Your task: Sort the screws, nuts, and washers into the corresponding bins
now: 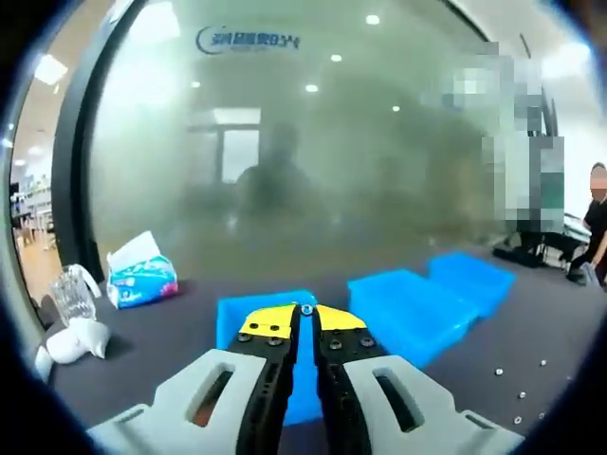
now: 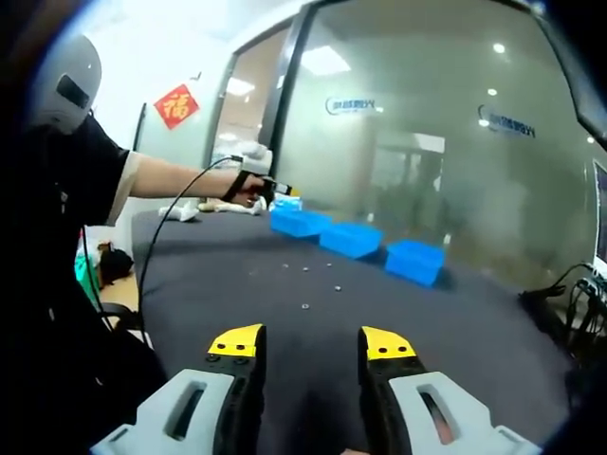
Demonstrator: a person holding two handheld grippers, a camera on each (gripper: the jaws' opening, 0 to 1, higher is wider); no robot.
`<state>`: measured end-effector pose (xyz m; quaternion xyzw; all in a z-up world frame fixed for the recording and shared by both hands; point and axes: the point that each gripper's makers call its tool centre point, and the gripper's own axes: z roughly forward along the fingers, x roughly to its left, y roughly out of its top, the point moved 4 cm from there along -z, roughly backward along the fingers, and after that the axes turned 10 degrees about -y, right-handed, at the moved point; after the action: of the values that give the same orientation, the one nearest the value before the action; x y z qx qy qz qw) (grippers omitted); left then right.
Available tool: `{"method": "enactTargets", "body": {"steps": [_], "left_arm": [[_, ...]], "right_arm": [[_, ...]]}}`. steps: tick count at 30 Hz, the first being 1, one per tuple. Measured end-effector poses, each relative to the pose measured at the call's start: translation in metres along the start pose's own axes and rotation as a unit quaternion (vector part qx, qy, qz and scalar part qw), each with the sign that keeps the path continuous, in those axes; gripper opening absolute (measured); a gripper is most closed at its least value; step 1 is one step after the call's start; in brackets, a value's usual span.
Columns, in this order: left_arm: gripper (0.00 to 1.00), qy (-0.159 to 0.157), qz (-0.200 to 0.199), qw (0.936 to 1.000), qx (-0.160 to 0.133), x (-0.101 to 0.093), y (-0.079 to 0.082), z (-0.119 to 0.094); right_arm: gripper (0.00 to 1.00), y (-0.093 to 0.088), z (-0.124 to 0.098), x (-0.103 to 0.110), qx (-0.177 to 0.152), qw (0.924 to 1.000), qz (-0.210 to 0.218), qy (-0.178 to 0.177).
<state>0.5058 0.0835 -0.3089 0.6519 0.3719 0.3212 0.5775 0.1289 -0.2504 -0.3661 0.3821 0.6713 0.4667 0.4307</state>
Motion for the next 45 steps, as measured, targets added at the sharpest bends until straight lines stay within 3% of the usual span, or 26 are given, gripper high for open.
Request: {"method": "enactTargets", "body": {"steps": [9, 13, 30, 33, 37, 45], "left_arm": [[0.06, 0.002, 0.012, 0.9999, 0.005, 0.002, 0.001, 0.003], [0.06, 0.007, -0.002, 0.9999, 0.008, 0.009, -0.002, 0.006], [0.06, -0.007, 0.012, 0.9998, 0.017, -0.001, 0.002, 0.014], [0.10, -0.006, 0.016, 0.9997, 0.016, -0.001, 0.004, 0.012], [0.26, -0.019, 0.003, 0.9997, 0.013, -0.008, 0.006, 0.006], [0.30, -0.059, -0.015, 0.9979, 0.021, -0.028, -0.005, -0.014]], "right_arm": [[0.35, 0.003, -0.004, -0.001, -0.003, 1.0000, 0.002, -0.001], [0.35, 0.003, -0.004, -0.002, -0.003, 1.0000, 0.002, -0.002], [0.35, 0.005, -0.002, 0.001, -0.006, 1.0000, 0.006, 0.003], [0.35, 0.005, -0.001, 0.002, -0.006, 1.0000, 0.006, 0.004], [0.35, 0.005, 0.000, 0.001, -0.008, 0.9999, 0.009, 0.004], [0.35, 0.004, -0.001, 0.001, -0.008, 0.9999, 0.011, 0.002]]}}
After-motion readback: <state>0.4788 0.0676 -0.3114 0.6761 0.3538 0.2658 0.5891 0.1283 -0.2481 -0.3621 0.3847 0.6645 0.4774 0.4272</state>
